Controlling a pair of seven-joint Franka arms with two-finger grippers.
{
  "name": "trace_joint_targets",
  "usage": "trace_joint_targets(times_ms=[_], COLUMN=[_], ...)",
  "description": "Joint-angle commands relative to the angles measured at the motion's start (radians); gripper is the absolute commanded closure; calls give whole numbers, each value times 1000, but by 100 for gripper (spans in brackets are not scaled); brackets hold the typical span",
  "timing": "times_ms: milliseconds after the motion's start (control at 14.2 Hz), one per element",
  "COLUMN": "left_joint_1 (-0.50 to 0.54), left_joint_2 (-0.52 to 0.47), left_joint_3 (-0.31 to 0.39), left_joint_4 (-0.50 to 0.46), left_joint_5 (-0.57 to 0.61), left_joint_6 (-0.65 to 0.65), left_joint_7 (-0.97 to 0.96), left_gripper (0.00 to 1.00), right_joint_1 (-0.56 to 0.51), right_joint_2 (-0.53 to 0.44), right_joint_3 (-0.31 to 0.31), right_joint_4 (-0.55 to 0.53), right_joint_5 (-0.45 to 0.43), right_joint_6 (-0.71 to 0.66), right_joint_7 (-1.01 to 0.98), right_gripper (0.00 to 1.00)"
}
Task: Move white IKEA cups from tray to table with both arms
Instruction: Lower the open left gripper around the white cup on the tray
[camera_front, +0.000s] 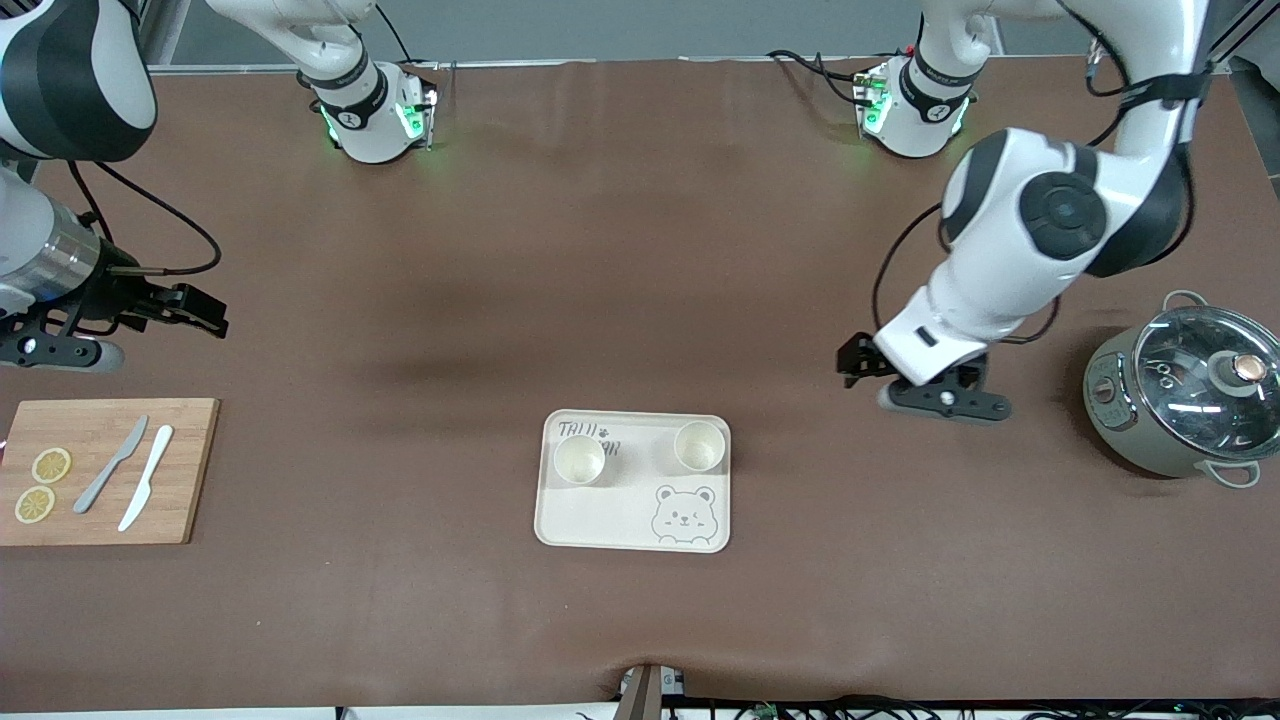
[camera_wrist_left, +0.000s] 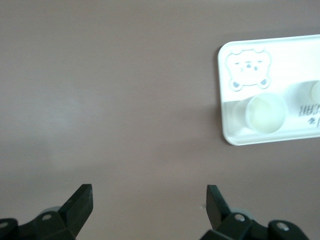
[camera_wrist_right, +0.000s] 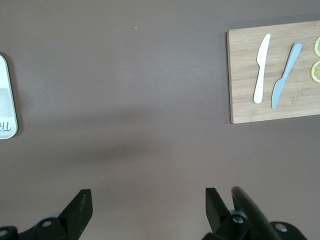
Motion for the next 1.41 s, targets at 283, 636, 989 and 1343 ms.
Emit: trace_joint_targets(times_ms=[283,636,989,1343], left_joint_1=[-108,-148,-176,-200], left_joint_2=[192,318,386,427], left_joint_3=[6,9,15,16], left_joint_4=[157,226,228,255], left_joint_5=[64,75,77,80], left_joint_6=[-4,33,128,150], left_joint_7=[-139,-167,-226,-250], left_gripper=[0,0,0,0], right_joint_1=[4,5,11,12], right_joint_2=[-18,-16,-13,-10], right_joint_3=[-3,-3,-3,-3], right_joint_4=[-7,-9,-10,-10], right_joint_5=[14,14,14,14], right_joint_6=[-2,0,9,15], right_joint_7=[13,10,7,7], right_gripper=[0,0,0,0])
